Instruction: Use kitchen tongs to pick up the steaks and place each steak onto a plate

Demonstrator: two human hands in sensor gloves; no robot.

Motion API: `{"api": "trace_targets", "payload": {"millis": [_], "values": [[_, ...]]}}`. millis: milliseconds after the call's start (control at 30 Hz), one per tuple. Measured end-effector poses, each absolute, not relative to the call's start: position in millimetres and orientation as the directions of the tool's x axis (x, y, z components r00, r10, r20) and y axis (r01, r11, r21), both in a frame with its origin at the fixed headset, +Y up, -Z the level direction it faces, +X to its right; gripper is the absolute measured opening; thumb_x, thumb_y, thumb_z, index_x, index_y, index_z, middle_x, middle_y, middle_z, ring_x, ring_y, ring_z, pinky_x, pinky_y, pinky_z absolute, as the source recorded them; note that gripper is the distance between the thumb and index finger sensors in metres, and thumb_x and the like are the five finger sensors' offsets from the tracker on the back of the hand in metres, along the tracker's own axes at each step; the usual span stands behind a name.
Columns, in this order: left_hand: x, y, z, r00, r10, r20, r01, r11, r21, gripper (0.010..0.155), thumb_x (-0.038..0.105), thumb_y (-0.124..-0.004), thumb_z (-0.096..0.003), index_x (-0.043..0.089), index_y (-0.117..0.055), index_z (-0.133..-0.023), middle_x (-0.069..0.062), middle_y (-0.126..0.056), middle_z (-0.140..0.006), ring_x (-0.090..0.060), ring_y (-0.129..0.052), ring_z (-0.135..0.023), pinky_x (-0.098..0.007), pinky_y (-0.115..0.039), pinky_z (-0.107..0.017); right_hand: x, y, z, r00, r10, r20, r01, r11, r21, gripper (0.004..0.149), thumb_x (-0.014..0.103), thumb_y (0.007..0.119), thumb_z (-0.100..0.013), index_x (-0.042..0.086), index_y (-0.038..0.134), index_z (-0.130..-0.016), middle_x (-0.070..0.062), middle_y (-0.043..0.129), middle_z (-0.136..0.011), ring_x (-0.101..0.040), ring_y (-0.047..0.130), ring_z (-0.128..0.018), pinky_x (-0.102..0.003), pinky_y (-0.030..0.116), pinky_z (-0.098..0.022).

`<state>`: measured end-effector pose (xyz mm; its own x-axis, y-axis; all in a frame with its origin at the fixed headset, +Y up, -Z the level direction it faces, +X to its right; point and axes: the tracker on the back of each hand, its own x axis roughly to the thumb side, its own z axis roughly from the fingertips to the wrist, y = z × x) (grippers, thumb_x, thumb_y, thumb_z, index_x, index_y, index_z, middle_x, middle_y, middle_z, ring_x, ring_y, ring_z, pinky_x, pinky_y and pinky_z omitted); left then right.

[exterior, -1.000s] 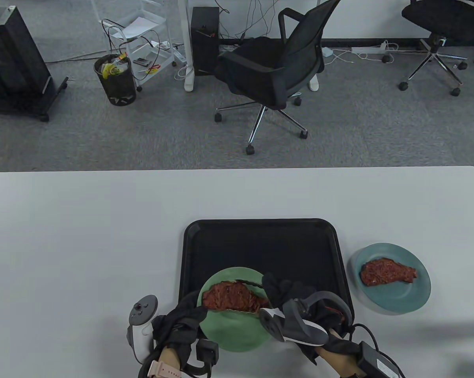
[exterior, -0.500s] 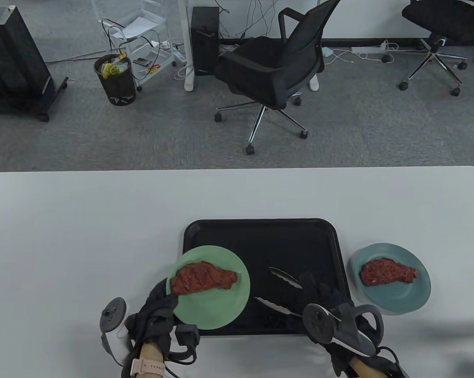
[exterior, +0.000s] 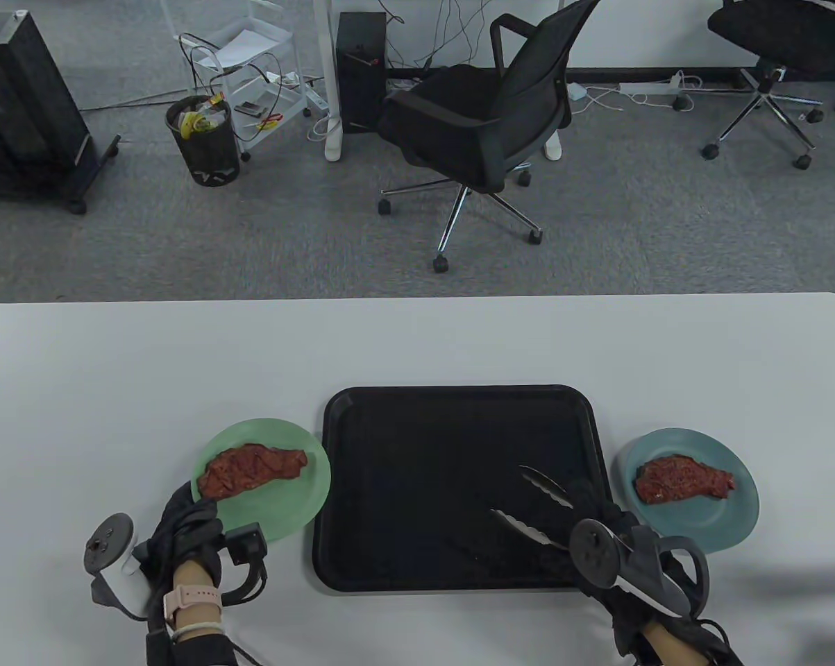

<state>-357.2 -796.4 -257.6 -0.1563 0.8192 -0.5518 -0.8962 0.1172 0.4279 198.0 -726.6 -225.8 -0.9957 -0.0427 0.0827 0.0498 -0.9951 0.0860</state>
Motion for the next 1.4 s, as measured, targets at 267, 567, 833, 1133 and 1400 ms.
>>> {"api": "trace_targets", "payload": {"millis": [267,567,833,1133,1400], "values": [[-377,-805,-273,-0.119,0.787,-0.605,-0.888,0.188,0.42,0.059,0.02,-0.07,-0.0444,0.015,-0.059,-0.102,-0.017,-0.073,-0.089,-0.044,-0.09,-0.064,-0.041,-0.089,-0.037,205,-734,-233,-0.998,-0.045,0.05,0.05,-0.991,0.123,0.098,0.072,0.065,-0.032,0.02,0.032,-0.108,-0.017,0.068,-0.095,-0.034,0.084,-0.065,-0.05,0.073,-0.052],[-376,-781,-296,0.252,0.703,-0.665,-0.733,0.588,0.343,0.06,0.019,-0.072,-0.0428,0.016,-0.062,-0.102,-0.017,-0.08,-0.086,-0.037,-0.097,-0.051,-0.036,-0.09,-0.03,207,-739,-235,-0.997,-0.077,0.03,0.08,-0.987,0.14,0.098,0.072,0.065,-0.032,0.019,0.032,-0.108,-0.017,0.068,-0.095,-0.034,0.084,-0.065,-0.05,0.073,-0.052],[-351,-754,-300,0.464,0.475,-0.747,-0.548,0.817,0.179,0.062,0.023,-0.072,-0.0442,0.015,-0.056,-0.104,-0.02,-0.072,-0.09,-0.037,-0.091,-0.057,-0.035,-0.089,-0.035,207,-744,-237,-0.996,-0.088,0.025,0.091,-0.982,0.167,0.098,0.072,0.065,-0.032,0.019,0.032,-0.108,-0.017,0.068,-0.095,-0.034,0.084,-0.065,-0.05,0.073,-0.052],[-339,-727,-284,0.634,0.18,-0.752,-0.33,0.943,-0.052,0.066,0.032,-0.071,-0.0444,0.019,-0.05,-0.105,-0.019,-0.066,-0.096,-0.036,-0.09,-0.066,-0.034,-0.089,-0.036,206,-744,-234,-0.995,-0.09,0.041,0.096,-0.981,0.166,0.098,0.072,0.065,-0.032,0.019,0.032,-0.108,-0.017,0.068,-0.095,-0.034,0.084,-0.066,-0.05,0.073,-0.052],[-301,-703,-265,0.751,0.456,-0.478,-0.433,0.886,0.166,0.066,0.037,-0.071,-0.0437,0.017,-0.053,-0.104,-0.02,-0.07,-0.091,-0.038,-0.09,-0.062,-0.034,-0.09,-0.033,204,-739,-231,-0.996,-0.054,0.064,0.064,-0.986,0.157,0.098,0.072,0.065,-0.032,0.019,0.032,-0.107,-0.018,0.068,-0.095,-0.034,0.084,-0.066,-0.05,0.073,-0.052]]}}
